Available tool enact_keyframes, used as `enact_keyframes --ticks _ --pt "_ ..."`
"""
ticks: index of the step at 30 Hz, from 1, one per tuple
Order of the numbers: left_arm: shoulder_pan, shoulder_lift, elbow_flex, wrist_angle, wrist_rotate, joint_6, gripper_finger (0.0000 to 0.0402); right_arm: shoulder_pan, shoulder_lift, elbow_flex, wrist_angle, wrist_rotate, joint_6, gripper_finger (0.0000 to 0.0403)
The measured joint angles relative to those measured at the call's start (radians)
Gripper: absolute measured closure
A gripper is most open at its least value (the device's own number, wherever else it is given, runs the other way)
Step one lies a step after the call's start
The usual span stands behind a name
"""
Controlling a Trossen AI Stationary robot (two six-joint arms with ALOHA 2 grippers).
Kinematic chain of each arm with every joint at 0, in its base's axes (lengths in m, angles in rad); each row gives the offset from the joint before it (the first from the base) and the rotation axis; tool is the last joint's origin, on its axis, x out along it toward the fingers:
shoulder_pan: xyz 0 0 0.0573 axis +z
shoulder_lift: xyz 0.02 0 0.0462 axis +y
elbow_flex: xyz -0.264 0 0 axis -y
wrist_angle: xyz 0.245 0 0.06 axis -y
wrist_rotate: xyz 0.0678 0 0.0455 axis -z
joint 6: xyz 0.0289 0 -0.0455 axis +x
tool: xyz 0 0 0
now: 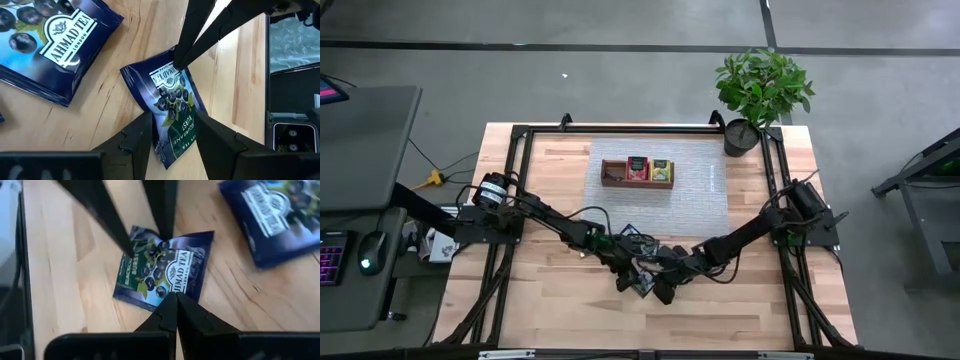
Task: Pick & Place Tea
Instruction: Put the purple tea bag into the left section of the wooden organizer
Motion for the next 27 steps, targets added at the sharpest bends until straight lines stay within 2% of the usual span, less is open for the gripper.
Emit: enact_keyframes --ticks 7,11,27 --pt "0.002 0.0 0.0 0.001 -0.018 0.0 0.0256 0.067 0.001 -0.002 -0.017 0.133 0.227 0.0403" --pt "0.023 0.0 0.0 0.003 -0.028 0.005 0.0257 0.096 0.001 -0.002 -0.036 0.177 0.292 0.0403" --pt "0.013 0.0 0.001 -0.006 0.005 -0.021 0.0257 0.053 0.002 -0.002 -0.043 0.231 0.299 0.0403"
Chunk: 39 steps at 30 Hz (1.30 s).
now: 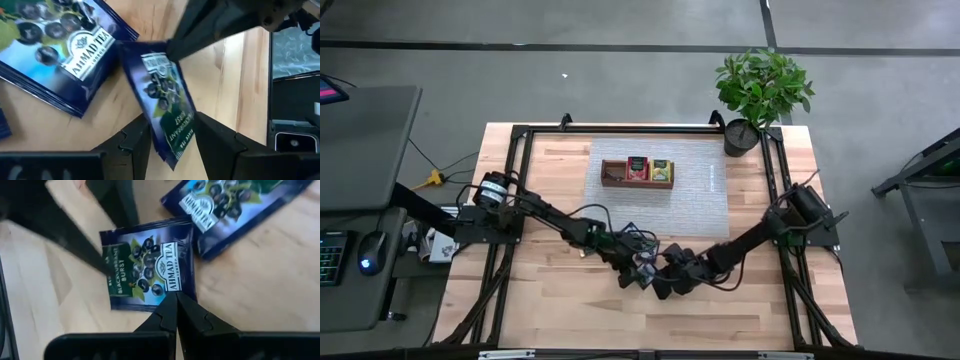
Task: Pick & Place Tea
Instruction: Put the purple tea bag into the left section of the wooden organizer
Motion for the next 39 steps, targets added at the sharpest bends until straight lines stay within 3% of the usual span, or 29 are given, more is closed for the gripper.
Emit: enact_keyframes --ticks 11,19,30,39 --pt "-0.008 0.0 0.0 0.008 -0.053 -0.039 0.0267 -0.02 0.0 -0.001 0.03 0.003 -0.006 0.0403" --pt "-0.008 0.0 0.0 0.006 -0.06 -0.031 0.0391 -0.02 0.0 0.0 0.033 0.007 -0.008 0.0403" --pt "-0.004 -0.003 -0.001 -0.003 -0.024 0.048 0.04 -0.021 -0.031 -0.002 0.036 -0.031 -0.146 0.0403" --pt "-0.006 -0.067 -0.002 -0.086 0.091 0.194 0.0401 -0.023 -0.154 -0.002 0.041 -0.146 -0.397 0.0403"
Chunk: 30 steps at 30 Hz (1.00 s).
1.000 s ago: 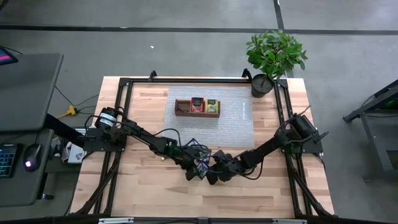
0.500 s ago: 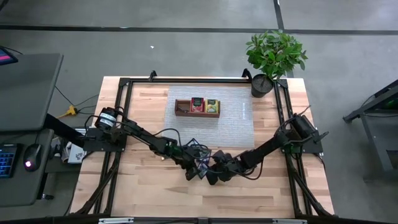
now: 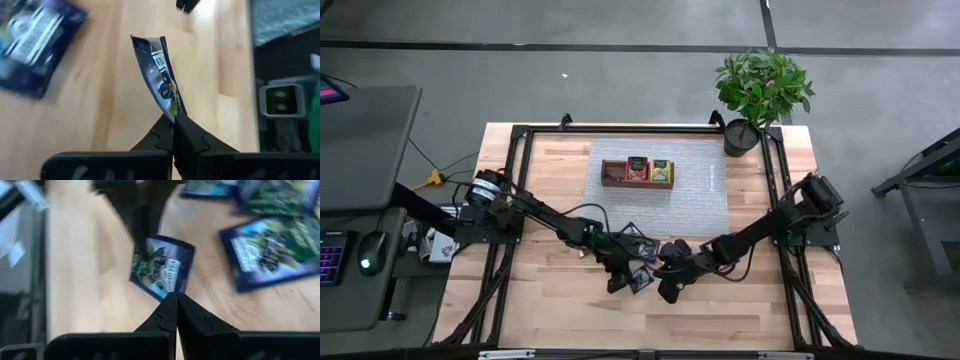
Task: Pick & Place Tea
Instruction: Put the purple tea bag into the left section of the wooden organizer
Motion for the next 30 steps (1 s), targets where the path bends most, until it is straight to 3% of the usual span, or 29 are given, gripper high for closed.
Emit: enact_keyframes --ticks 7,11,17,23,30 --pt "0.001 -0.095 0.004 -0.061 0.088 0.11 0.0401 -0.006 -0.057 0.001 0.009 -0.032 -0.1 0.0402" --pt "0.001 -0.113 0.057 -0.255 0.141 0.218 0.0401 -0.023 -0.068 0.002 0.054 -0.035 -0.152 0.0387" --pt "0.0 -0.116 0.232 -0.617 0.094 0.424 0.0401 -0.079 -0.068 0.002 0.182 -0.138 -0.189 0.0309" --pt "0.021 -0.116 0.364 -0.791 0.01 0.528 0.0401 -0.13 -0.068 0.002 0.211 -0.233 -0.189 0.0223" --pt "0.06 -0.115 0.411 -0.85 -0.001 0.568 0.0401 -0.145 -0.068 0.003 0.242 -0.263 -0.204 0.0203"
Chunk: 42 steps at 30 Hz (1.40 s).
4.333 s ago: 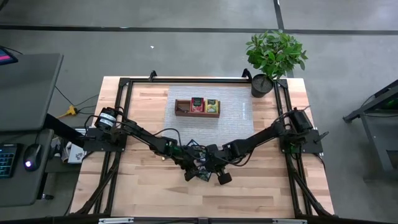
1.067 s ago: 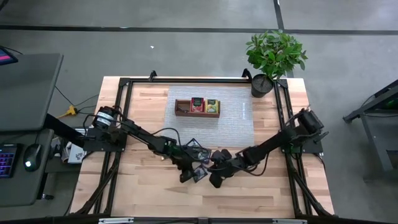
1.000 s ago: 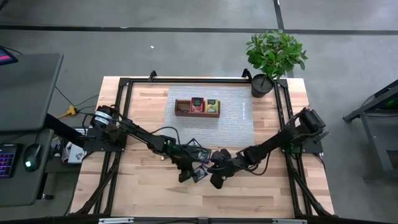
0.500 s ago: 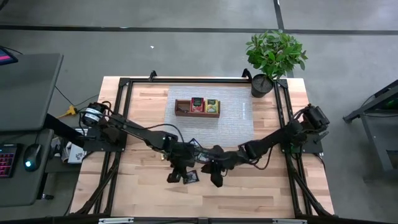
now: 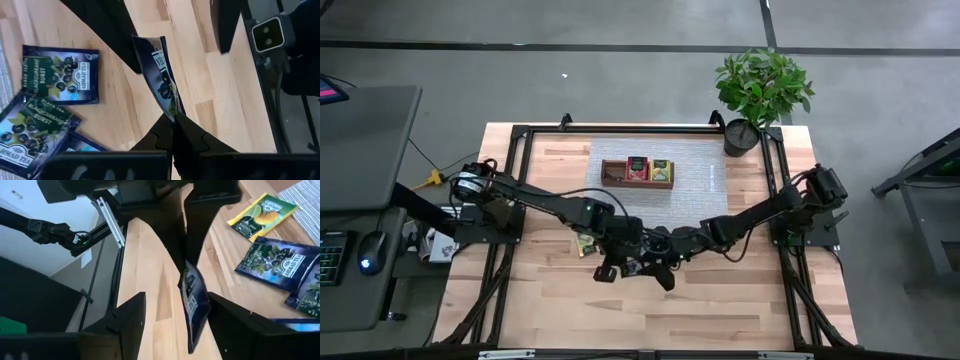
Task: Pick & Place Tea
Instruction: Put the purple tea bag into the left section of the wooden organizer
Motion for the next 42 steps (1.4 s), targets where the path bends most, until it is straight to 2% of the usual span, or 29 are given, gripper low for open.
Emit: enact_keyframes --ticks 6,9,14,16,21,27,32,36,42 --pt "0.008 0.0 0.003 0.001 -0.001 0.003 0.0401 0.0 0.0 0.0 0.0 0.046 -0.014 0.024" --pt "0.007 0.0 0.003 -0.001 -0.001 0.003 0.0401 -0.002 0.0 0.0 0.0 0.066 -0.015 0.0283" --pt "0.006 0.0 0.003 -0.001 -0.006 0.003 0.0401 -0.006 0.0 0.0 -0.001 0.051 -0.056 0.0375" --pt "0.006 0.0 0.003 -0.002 -0.014 0.003 0.0401 -0.007 0.0 0.0 -0.001 0.037 -0.083 0.0394" --pt "0.006 0.0 0.003 -0.001 -0.02 0.005 0.0401 -0.009 0.0 0.001 -0.001 0.02 -0.094 0.04" --pt "0.012 0.0 0.004 -0.036 -0.069 0.036 0.0393 -0.011 0.0 0.001 -0.008 0.05 -0.092 0.0401" --pt "0.016 -0.044 0.003 -0.136 -0.123 0.053 0.0347 -0.01 -0.001 0.001 -0.051 0.063 -0.089 0.0402" --pt "0.026 -0.081 -0.001 -0.221 -0.189 0.055 0.0303 -0.007 -0.001 0.001 -0.059 0.122 -0.089 0.0402" --pt "0.038 -0.18 -0.003 -0.234 -0.313 0.054 0.0252 -0.003 -0.003 0.002 0.084 0.26 -0.131 0.0402"
